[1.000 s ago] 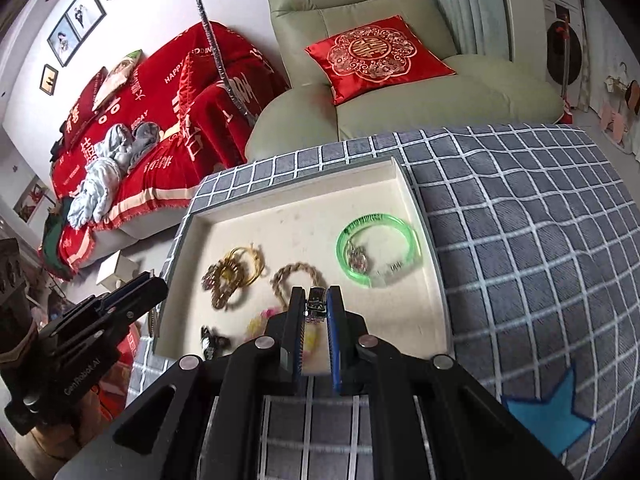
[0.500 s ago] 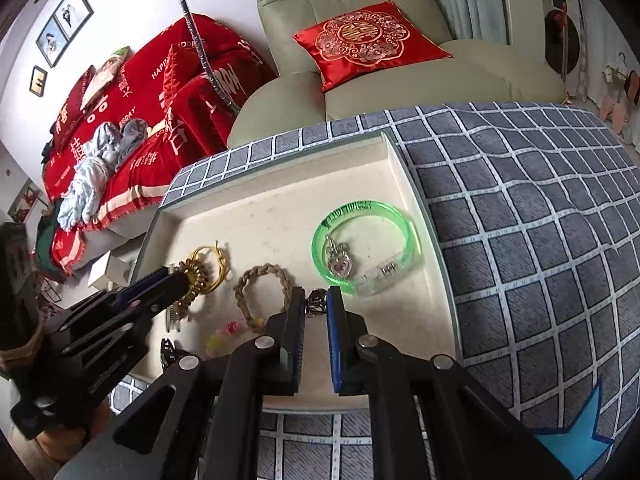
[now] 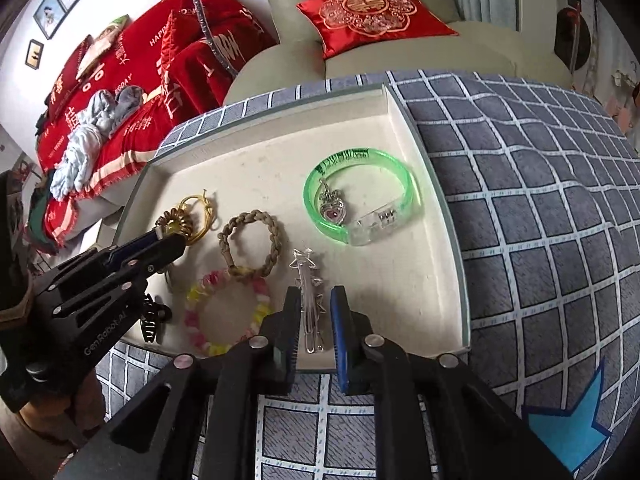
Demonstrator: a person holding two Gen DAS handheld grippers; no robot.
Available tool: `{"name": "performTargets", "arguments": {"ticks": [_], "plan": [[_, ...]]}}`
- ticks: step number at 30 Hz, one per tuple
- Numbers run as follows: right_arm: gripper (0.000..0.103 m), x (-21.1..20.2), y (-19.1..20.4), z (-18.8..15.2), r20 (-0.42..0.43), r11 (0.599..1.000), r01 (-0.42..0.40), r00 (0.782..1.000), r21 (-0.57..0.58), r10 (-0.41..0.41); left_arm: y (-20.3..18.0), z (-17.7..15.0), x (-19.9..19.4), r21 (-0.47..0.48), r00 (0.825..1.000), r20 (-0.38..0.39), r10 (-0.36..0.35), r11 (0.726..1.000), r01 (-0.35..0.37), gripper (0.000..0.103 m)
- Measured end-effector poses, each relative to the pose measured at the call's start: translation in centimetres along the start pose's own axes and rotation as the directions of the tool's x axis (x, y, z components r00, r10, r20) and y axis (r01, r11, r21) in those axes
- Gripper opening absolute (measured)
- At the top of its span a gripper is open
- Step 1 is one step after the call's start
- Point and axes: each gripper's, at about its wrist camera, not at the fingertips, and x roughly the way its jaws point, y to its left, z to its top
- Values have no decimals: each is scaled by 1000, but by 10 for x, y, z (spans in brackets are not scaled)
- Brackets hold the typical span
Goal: Organize jewelry
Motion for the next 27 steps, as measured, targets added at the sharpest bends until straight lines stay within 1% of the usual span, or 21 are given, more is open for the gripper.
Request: {"name": "performTargets", "arguments": {"ticks": [1, 3, 4, 8, 14, 20, 23, 24, 25, 26, 27], "plan": [[25, 1, 1, 0, -2, 1000, 1, 1000, -2, -1, 0, 0, 0, 0, 1000, 2, 2, 1000, -2, 36], [58, -1, 3, 1, 4, 1000, 3, 1000, -10, -3, 1, 0, -1, -7, 1000, 5, 2, 1000, -2, 36], [62, -3, 4, 1, 10, 1000, 2, 1000, -11, -2, 1, 1, -3, -13, 1000, 9, 1, 1000, -1, 36], [63, -12, 9, 0, 43, 1000, -13, 999, -8, 13, 1, 1, -6, -17, 1000, 19, 3, 1000, -3, 36], [63, -30, 8, -2, 86, 1000, -22, 996, 15, 20, 2, 1, -8, -20, 999, 23, 24, 1000, -24, 36], [63, -39, 7, -2, 105, 1000, -18, 994, 25, 16, 4, 0, -9, -24, 999, 27, 40, 999, -40, 36], [63, -41, 6, -3, 107, 999, -13, 994, 30, 10, 5, 1, -12, -22, 998, 43, 52, 998, -51, 36], [63, -41, 5, -4, 107, 999, -11, 994, 31, 8, 5, 2, -12, -22, 997, 45, 56, 998, -55, 41], [63, -42, 4, -4, 108, 999, -8, 994, 32, 5, 5, 2, -13, -25, 997, 48, 62, 998, -61, 72], [63, -43, 4, -4, 108, 999, -6, 994, 33, 3, 6, 2, -15, -32, 996, 60, 70, 997, -68, 91], [63, -43, 3, -5, 109, 999, -6, 994, 34, 3, 7, 1, -20, -39, 993, 88, 84, 996, -81, 103]]}}
